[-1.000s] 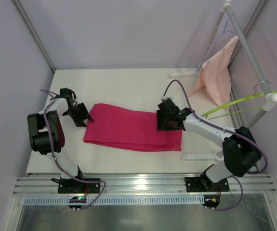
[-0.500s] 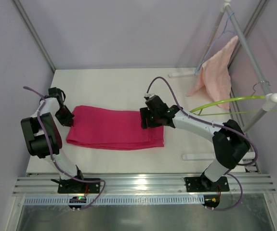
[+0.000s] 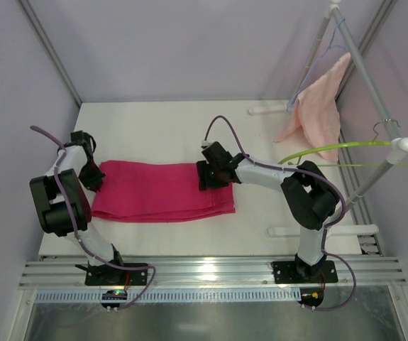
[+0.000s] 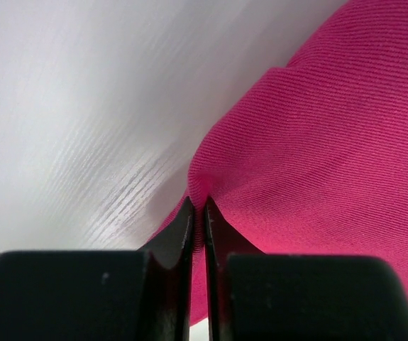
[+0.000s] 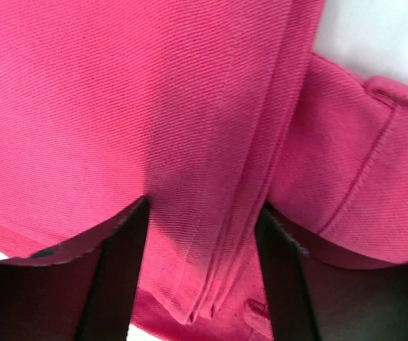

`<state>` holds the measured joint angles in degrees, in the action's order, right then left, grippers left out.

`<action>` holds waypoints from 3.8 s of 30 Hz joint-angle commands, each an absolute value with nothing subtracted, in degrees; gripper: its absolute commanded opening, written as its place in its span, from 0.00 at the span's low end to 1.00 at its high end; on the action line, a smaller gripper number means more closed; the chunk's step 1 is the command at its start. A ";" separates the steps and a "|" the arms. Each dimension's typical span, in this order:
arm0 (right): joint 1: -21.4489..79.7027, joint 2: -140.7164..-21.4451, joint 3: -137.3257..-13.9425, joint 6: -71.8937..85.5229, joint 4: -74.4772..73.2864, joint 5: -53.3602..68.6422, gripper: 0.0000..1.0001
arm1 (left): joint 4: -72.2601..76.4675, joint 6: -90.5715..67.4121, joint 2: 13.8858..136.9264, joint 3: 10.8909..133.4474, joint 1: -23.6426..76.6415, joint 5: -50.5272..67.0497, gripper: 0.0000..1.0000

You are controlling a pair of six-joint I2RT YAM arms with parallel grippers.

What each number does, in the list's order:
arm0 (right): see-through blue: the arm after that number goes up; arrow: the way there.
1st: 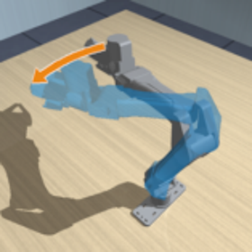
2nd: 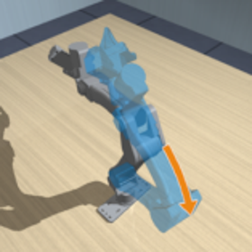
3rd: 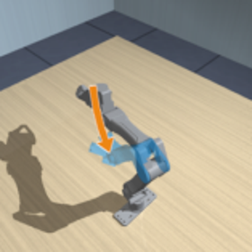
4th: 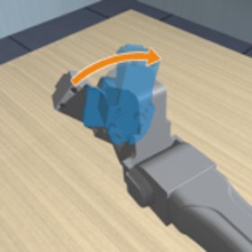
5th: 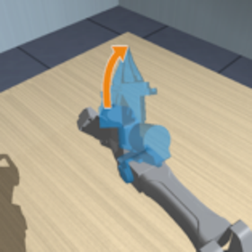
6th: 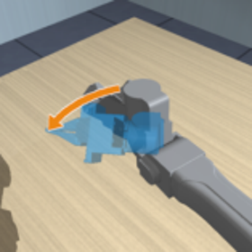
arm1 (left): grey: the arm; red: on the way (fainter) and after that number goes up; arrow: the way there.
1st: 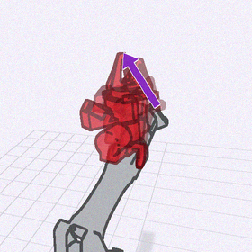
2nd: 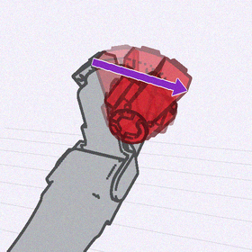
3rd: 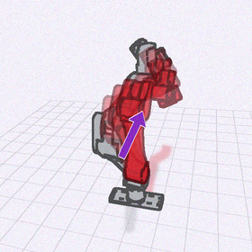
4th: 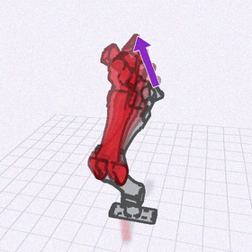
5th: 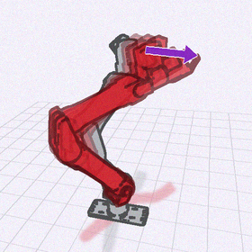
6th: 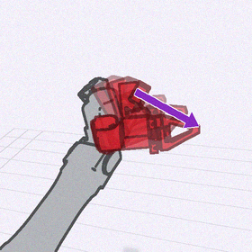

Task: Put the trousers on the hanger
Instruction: Fold the trousers

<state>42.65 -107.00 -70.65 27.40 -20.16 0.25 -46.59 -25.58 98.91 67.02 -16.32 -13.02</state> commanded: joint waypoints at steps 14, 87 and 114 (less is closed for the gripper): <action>44.47 -93.62 -81.39 29.71 -32.60 3.77 0.04 | -48.16 -26.89 91.32 70.66 -20.13 -10.99 0.78; 36.56 -86.75 -48.69 30.67 -24.07 -25.66 0.36 | -41.31 -24.26 95.79 67.94 -13.98 13.15 0.81; 32.08 -91.23 -43.16 25.93 -10.30 -10.38 0.40 | -40.34 -24.70 111.18 79.27 -12.74 20.03 0.73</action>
<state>32.01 -88.53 -45.45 26.46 -13.69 -15.25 -40.12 -24.91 109.14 76.09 -12.71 19.33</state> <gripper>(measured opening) 0.415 0.740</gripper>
